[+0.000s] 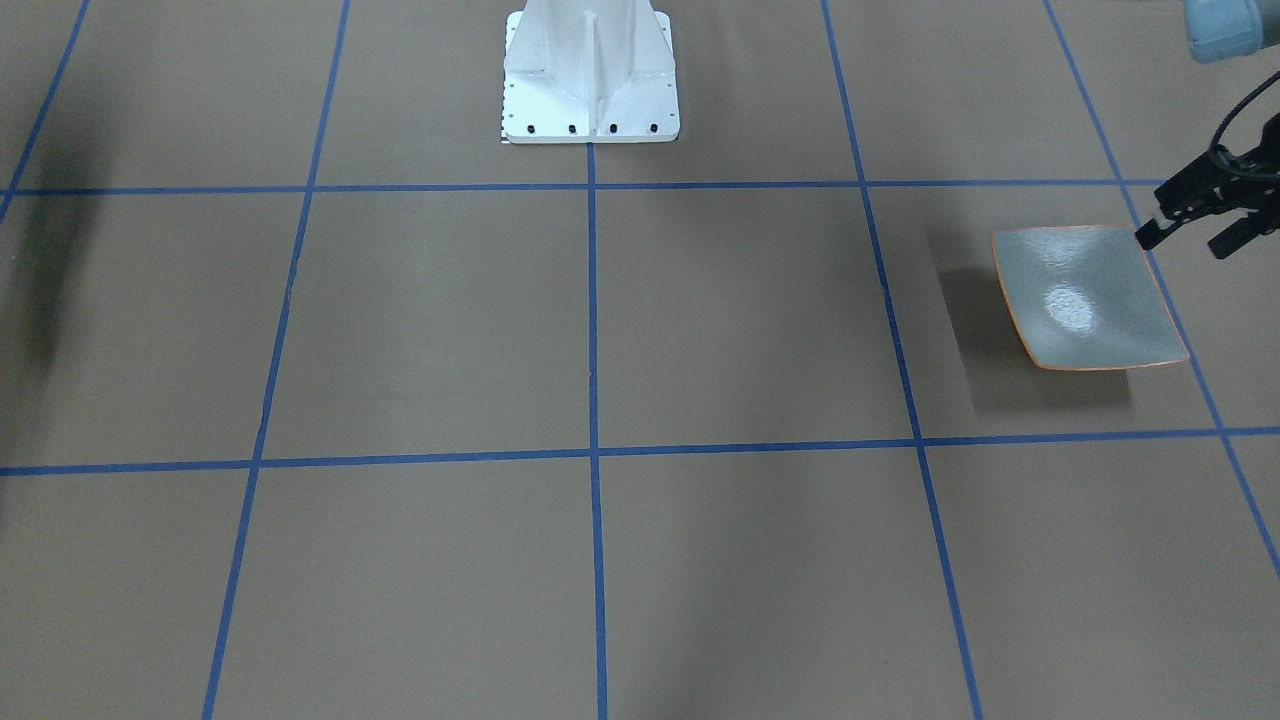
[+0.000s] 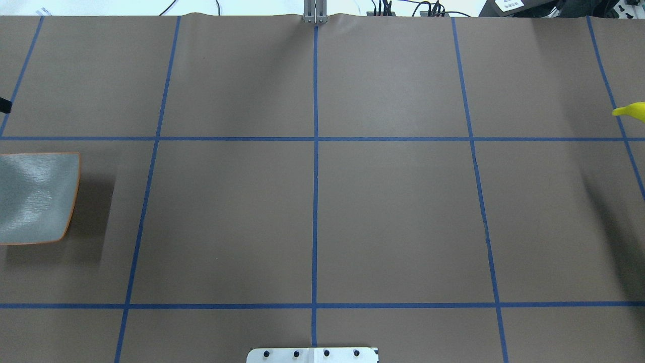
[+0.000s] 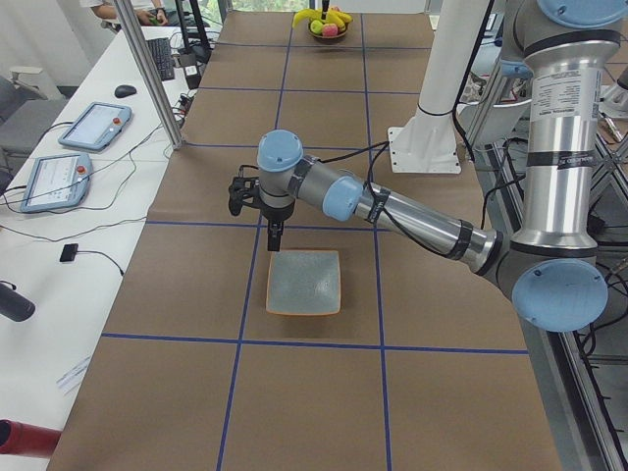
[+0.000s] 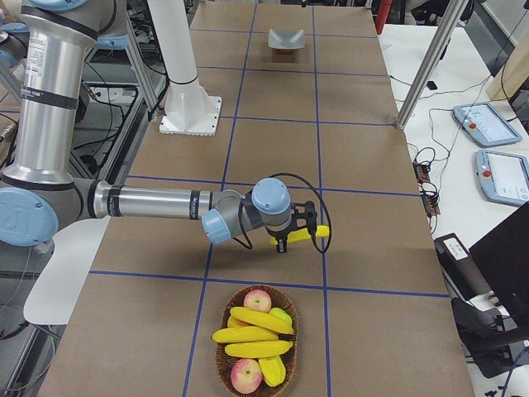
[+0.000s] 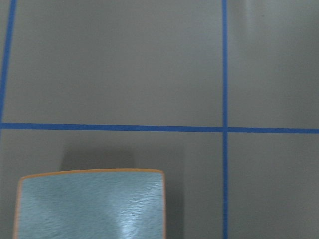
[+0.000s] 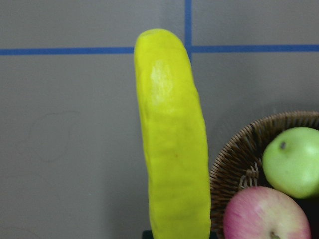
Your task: Transfer all bananas from basket to plate
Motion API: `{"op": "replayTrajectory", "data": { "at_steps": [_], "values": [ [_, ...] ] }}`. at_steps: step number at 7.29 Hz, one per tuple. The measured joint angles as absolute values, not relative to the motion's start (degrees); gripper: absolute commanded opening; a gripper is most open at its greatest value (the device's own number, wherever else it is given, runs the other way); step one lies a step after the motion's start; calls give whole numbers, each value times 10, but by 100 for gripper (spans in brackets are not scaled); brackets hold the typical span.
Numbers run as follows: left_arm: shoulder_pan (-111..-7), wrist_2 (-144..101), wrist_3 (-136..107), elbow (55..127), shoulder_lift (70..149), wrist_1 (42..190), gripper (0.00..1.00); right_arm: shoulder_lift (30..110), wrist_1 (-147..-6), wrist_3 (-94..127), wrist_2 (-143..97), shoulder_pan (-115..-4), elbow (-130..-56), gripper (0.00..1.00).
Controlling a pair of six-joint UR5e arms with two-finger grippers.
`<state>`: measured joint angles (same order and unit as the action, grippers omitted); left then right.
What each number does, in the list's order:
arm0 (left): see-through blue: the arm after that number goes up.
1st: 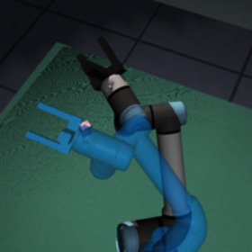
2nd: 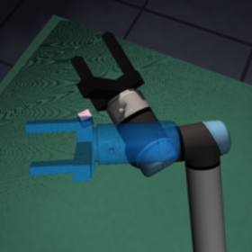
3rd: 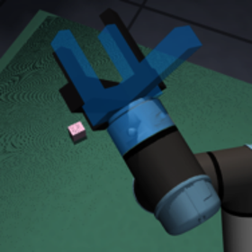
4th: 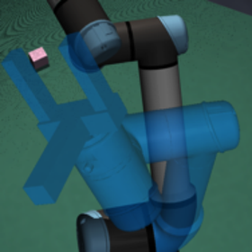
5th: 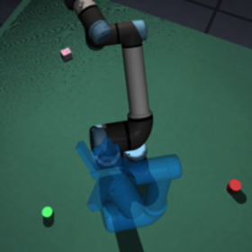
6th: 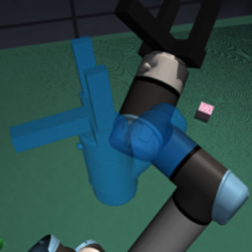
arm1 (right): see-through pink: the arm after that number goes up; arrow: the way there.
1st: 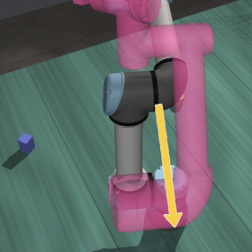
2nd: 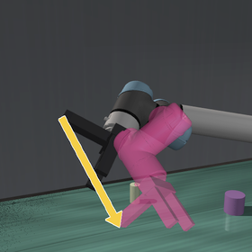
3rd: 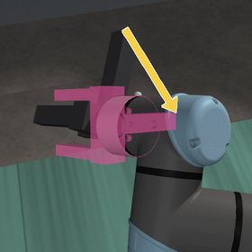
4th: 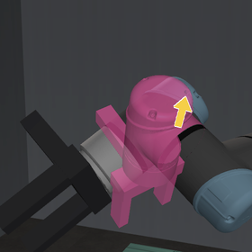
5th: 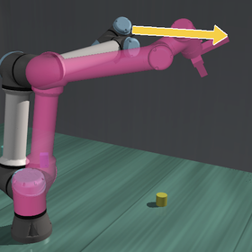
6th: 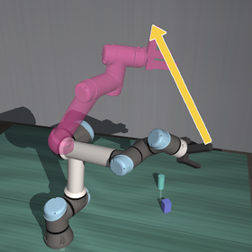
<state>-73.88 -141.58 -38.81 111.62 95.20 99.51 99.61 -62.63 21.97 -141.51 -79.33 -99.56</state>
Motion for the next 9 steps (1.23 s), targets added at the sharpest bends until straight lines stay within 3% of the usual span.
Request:
{"op": "replayTrajectory", "data": {
  "at_steps": [4,9],
  "values": [
    [-607,-1419,-635,1077,1133,1043,99,819,-620,517,-1419,-637,-1015,0],
    [-519,-1368,-906,900,1316,1258,99,686,-619,764,-1353,-469,-1061,0]
  ]
}}
